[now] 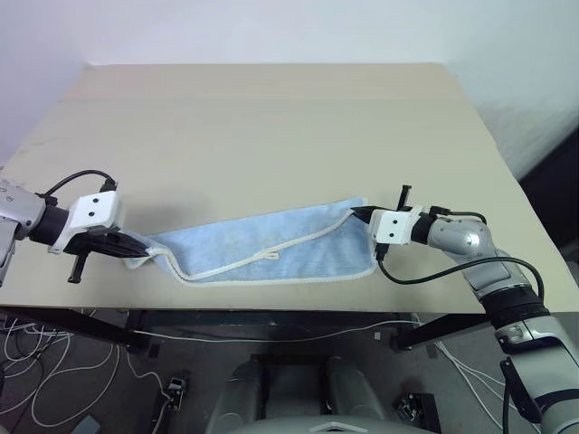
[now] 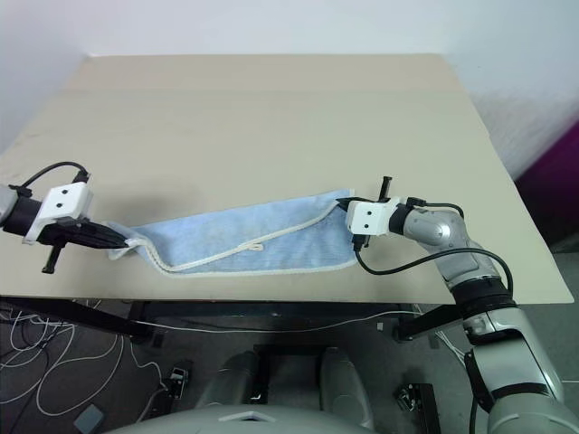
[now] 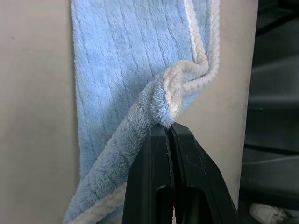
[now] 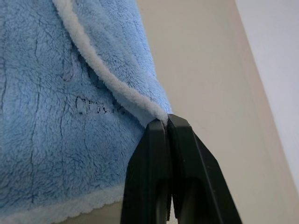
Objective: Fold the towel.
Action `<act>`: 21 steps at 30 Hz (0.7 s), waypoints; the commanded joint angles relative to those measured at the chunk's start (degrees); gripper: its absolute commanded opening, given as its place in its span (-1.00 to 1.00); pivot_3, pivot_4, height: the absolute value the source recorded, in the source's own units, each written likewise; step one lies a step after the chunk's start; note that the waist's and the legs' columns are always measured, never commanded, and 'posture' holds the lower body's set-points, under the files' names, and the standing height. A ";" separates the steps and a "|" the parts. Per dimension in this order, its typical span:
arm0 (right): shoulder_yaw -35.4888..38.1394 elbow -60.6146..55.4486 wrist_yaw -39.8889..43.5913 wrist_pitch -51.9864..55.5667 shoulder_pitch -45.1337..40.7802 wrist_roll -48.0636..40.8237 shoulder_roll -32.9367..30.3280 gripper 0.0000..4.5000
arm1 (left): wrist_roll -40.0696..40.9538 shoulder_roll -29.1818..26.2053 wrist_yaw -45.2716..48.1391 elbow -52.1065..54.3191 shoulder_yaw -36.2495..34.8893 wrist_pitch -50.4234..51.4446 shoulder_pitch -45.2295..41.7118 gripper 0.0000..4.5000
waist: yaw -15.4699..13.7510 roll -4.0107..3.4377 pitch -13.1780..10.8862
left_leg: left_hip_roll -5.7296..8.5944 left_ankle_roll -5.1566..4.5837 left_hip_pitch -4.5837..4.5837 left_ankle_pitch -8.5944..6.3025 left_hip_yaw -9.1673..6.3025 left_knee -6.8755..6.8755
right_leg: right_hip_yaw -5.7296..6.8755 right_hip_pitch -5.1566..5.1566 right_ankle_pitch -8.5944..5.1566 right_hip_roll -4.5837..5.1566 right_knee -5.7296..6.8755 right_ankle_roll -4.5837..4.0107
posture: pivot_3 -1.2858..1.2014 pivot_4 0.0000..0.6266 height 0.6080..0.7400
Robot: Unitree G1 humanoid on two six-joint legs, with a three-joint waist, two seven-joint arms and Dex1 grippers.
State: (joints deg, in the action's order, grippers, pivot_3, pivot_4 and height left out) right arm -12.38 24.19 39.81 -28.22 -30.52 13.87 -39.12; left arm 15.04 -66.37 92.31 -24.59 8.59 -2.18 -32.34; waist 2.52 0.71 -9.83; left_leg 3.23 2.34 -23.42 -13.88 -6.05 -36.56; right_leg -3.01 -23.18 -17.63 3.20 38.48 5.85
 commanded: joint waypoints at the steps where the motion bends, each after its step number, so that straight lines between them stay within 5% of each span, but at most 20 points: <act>1: 1.55 -2.11 0.02 0.93 -0.45 -1.33 -0.28 -0.98 | 2.24 0.22 0.19 4.32 -3.35 2.06 -2.33 -1.00 | 0.00 0.00 0.00 | 0.00 0.00 -0.01 0.00 -0.01 -0.02 | 0.00 0.01 0.00 0.00 0.00 0.00 | 0.03 -0.52 1.00; 8: 1.34 -2.72 -0.05 2.08 -0.70 -1.26 -0.01 -0.98 | -0.99 1.04 -0.67 3.58 -3.36 2.10 -2.05 -1.00 | 0.39 -0.01 0.00 | -0.04 0.00 0.00 0.00 0.00 -0.03 | -0.01 -0.03 0.00 -0.06 0.04 0.00 | 0.03 -0.52 1.00; 18: 1.36 -3.14 0.71 2.85 -1.25 -1.82 -0.23 -1.00 | -1.61 1.76 -1.74 3.82 -4.08 2.87 0.04 0.28 | 0.14 0.00 0.00 | -0.03 0.00 0.00 0.00 0.00 -0.06 | -0.01 -0.01 0.00 -0.04 0.04 -0.01 | 0.03 -0.52 1.00; 21: 1.41 -3.16 0.86 2.85 -1.34 -1.85 -0.27 -1.00 | -1.91 2.14 -1.95 3.97 -4.25 2.88 0.77 0.28 | 0.11 0.00 0.00 | -0.03 0.00 -0.01 0.00 0.00 -0.07 | -0.01 -0.01 0.00 -0.04 0.05 -0.01 | 0.03 -0.52 1.00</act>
State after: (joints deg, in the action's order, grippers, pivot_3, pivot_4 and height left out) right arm -12.38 22.78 40.68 -25.20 -30.58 13.17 -39.12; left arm 13.15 -64.11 90.69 -21.24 5.96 0.98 -31.59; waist 2.62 0.70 -9.83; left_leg 3.20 2.34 -23.43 -13.88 -6.05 -36.63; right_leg -3.02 -23.19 -17.63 3.17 38.53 5.85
